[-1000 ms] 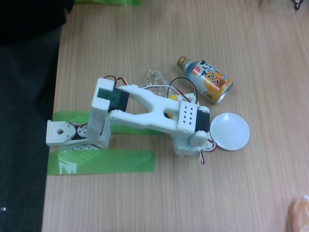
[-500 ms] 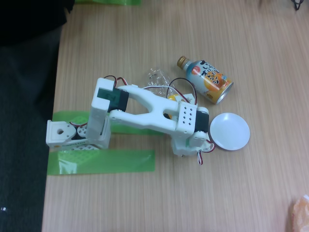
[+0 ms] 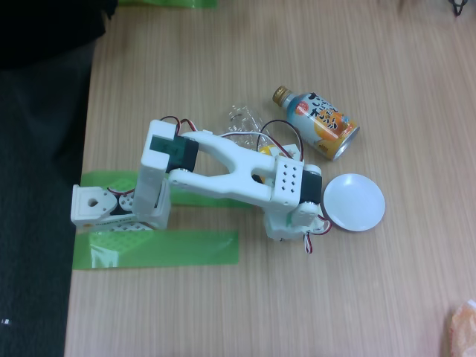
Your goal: Pick up the plastic bottle and stand it up on the white place
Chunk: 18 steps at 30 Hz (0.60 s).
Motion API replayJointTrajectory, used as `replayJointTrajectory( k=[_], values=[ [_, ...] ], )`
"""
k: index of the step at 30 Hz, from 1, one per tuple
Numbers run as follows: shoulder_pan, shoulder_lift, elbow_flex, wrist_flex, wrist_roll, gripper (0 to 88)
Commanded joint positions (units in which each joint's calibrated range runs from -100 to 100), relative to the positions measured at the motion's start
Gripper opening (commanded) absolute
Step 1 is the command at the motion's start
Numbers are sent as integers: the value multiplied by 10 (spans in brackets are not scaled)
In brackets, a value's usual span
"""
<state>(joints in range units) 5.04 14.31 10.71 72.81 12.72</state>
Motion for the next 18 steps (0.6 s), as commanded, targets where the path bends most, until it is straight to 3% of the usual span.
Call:
replayJointTrajectory(
  k=[1, 18],
  values=[
    [-1, -9, -2, 1, 2, 254],
    [-11, -7, -2, 1, 2, 255]
  ],
)
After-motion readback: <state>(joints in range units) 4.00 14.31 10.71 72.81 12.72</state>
